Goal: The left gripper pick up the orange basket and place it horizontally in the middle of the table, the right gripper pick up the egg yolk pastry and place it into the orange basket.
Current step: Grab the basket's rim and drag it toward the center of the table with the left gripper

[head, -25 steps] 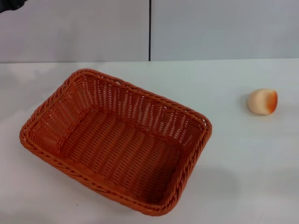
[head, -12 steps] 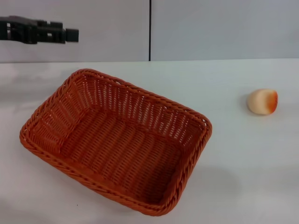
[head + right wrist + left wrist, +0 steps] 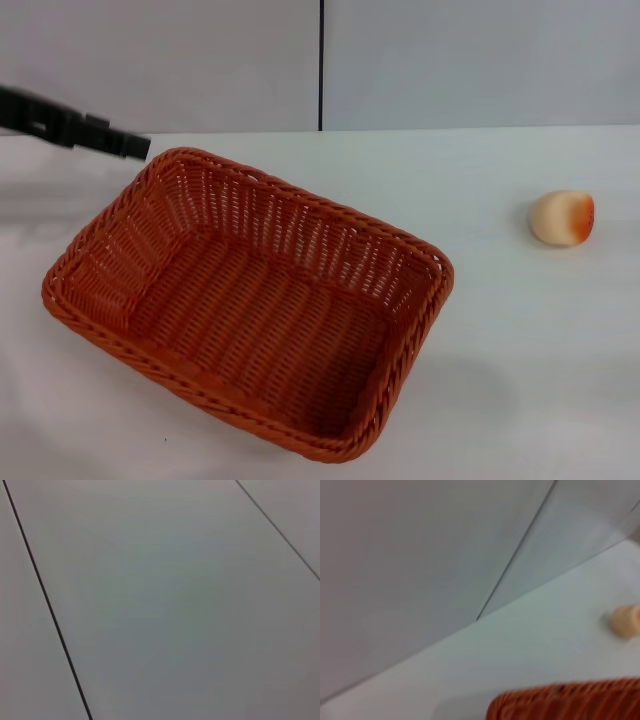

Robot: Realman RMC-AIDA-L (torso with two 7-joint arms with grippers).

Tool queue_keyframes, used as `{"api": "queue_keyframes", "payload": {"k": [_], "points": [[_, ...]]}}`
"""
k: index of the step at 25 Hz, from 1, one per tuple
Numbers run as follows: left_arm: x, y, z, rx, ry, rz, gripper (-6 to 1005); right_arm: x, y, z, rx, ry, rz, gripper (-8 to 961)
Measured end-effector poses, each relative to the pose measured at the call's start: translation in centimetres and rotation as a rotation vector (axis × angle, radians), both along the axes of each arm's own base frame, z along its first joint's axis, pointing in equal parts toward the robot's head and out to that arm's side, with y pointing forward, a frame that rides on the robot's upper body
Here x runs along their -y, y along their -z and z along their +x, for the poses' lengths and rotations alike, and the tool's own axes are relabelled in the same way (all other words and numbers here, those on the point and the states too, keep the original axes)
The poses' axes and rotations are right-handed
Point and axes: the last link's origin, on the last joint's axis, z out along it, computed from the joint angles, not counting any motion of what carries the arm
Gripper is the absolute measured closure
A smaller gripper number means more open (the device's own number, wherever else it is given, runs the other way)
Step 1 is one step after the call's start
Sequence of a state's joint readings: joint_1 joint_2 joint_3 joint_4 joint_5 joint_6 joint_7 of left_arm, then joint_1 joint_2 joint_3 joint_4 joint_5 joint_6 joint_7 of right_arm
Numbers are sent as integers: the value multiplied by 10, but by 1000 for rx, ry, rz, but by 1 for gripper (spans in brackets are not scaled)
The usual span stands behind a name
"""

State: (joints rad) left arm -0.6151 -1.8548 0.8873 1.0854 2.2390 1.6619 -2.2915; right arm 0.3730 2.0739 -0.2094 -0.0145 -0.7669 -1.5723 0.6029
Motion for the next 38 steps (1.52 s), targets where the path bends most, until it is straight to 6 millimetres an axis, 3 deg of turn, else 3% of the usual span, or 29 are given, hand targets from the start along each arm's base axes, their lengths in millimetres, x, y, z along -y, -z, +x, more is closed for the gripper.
{"api": "queue_keyframes", "payload": {"k": [13,20,32,38], "points": [[4,22,-13,-137,-87,-69,318,-1,0,0,0,3,0,301],[4,47,-23,-182,-132,-113,330,-2,1,2,-8,15,-11,300],[-1,44,-34,-241,-197,-69,352,-3,0,4,-7,24,-15,301],[1,45,-33,-262,-190,-86,469,-3,0,6,-11,37,-23,301]]}}
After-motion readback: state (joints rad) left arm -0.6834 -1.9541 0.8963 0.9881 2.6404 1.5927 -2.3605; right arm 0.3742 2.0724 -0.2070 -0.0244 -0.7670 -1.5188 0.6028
